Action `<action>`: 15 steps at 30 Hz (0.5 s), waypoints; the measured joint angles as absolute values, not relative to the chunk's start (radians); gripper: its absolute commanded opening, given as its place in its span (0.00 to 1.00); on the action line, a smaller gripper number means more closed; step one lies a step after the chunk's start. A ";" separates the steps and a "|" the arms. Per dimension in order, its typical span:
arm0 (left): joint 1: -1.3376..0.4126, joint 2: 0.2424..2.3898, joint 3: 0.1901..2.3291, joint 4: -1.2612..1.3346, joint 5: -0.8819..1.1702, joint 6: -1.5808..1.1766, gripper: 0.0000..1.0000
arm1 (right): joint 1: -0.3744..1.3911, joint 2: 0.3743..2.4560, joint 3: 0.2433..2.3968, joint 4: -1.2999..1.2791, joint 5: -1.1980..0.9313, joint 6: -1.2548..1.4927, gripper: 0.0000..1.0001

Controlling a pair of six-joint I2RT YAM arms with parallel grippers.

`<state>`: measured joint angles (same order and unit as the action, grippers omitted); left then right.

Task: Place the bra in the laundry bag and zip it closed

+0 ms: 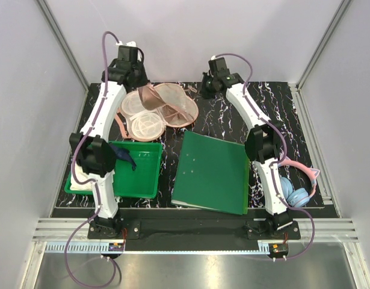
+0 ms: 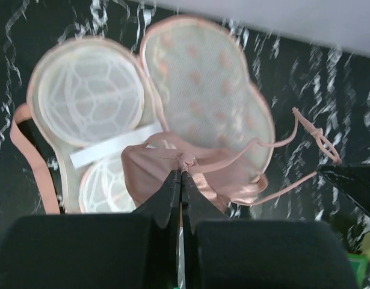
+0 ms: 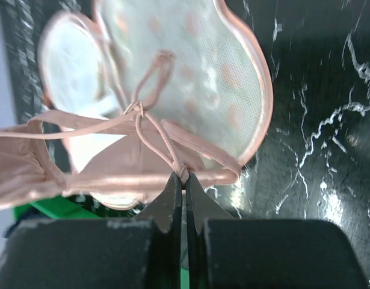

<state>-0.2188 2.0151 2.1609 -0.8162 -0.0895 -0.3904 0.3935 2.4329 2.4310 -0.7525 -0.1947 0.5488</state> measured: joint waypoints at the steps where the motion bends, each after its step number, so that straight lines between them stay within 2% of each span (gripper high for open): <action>1: -0.214 1.997 2.146 -0.789 -0.086 -0.397 0.00 | 0.390 2.431 2.449 -0.752 -0.194 0.554 0.00; 4: -0.197 1.906 1.987 -0.647 -0.070 -0.429 0.00 | 0.380 2.415 2.467 -0.750 -0.196 0.574 0.00; 9: -0.165 1.742 1.559 -0.377 -0.030 -0.471 0.00 | 0.377 2.392 2.379 -0.746 -0.233 0.605 0.00; 15: -0.101 1.718 1.244 -0.196 0.034 -0.500 0.00 | 0.382 2.402 2.326 -0.756 -0.302 0.626 0.06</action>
<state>-0.1005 1.7176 1.2438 -0.1955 0.0338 -0.4999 0.3817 2.4023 2.3257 -0.7559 -0.3016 0.6258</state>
